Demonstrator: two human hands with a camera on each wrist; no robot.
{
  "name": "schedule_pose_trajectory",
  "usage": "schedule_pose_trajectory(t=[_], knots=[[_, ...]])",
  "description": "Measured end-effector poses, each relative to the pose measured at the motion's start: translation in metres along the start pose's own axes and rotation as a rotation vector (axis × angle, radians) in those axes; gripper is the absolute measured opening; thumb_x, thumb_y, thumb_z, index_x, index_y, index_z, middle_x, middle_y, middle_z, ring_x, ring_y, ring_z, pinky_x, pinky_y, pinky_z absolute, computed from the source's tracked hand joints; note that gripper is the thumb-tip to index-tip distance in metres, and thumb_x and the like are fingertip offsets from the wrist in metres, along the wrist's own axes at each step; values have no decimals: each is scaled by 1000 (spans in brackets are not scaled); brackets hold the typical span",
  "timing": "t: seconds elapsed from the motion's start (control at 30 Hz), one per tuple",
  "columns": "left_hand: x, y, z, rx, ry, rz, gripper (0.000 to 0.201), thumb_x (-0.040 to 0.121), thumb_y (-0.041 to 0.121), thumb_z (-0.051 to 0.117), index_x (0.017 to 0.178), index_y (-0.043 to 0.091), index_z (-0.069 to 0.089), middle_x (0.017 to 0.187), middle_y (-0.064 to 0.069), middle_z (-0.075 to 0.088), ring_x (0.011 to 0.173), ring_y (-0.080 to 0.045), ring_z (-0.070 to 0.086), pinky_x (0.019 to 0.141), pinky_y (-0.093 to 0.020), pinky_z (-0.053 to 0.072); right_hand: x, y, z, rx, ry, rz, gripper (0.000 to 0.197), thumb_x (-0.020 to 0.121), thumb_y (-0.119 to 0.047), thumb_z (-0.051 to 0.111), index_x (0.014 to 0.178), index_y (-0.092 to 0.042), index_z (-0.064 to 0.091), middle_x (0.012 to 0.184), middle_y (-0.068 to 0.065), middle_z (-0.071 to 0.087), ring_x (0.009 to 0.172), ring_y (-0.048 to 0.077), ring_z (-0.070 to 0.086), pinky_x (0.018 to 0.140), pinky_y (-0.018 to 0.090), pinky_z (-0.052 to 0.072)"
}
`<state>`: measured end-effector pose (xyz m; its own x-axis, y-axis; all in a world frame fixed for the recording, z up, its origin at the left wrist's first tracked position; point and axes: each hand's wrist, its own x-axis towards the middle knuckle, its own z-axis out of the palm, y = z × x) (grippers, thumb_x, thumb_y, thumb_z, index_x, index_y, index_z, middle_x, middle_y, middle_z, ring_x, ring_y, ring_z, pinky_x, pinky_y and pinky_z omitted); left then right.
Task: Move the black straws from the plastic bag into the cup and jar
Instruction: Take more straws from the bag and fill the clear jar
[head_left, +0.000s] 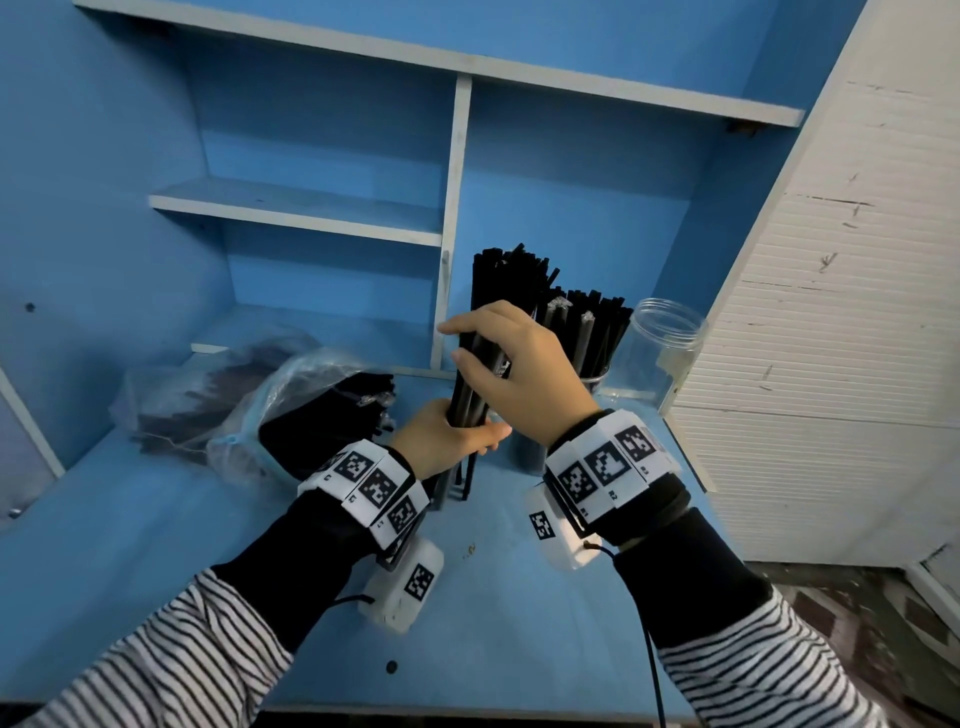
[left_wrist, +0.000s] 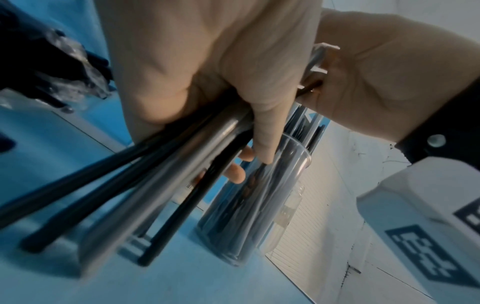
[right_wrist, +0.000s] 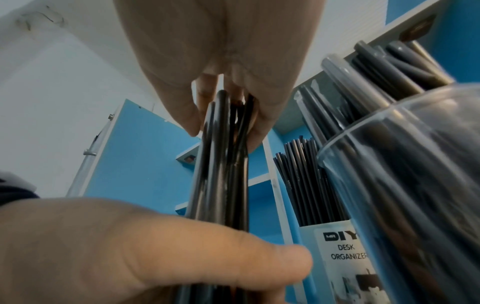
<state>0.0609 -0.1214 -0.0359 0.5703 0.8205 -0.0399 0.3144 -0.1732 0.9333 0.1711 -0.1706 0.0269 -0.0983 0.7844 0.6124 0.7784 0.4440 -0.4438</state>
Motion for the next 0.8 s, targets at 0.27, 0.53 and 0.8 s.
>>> schedule_pose_trajectory(t=[0.27,0.53,0.8], knots=[[3,-10,-2,69,-54,-69,29,87,40,67,87,12,71,88,3,74,91,-13,68,86,-28,50,-4,2,5,8,56,-5,23,90,-8,61,111,-10,69,111,-1,63,104,5,57,95,8,40],[-4,11,-2,-57,17,9,40,92,43,56,63,16,51,66,2,61,84,-13,71,100,-42,46,-1,-8,-25,29,41,22,97,75,-41,78,152,-25,19,139,-2,43,123,8,44,102,15,38],[-14,41,-3,-12,-146,232,25,91,22,56,67,18,59,62,-2,61,68,-18,64,84,-50,54,-1,-8,-40,161,-84,188,68,61,-63,77,117,-30,57,118,0,56,107,9,57,92,28,51]])
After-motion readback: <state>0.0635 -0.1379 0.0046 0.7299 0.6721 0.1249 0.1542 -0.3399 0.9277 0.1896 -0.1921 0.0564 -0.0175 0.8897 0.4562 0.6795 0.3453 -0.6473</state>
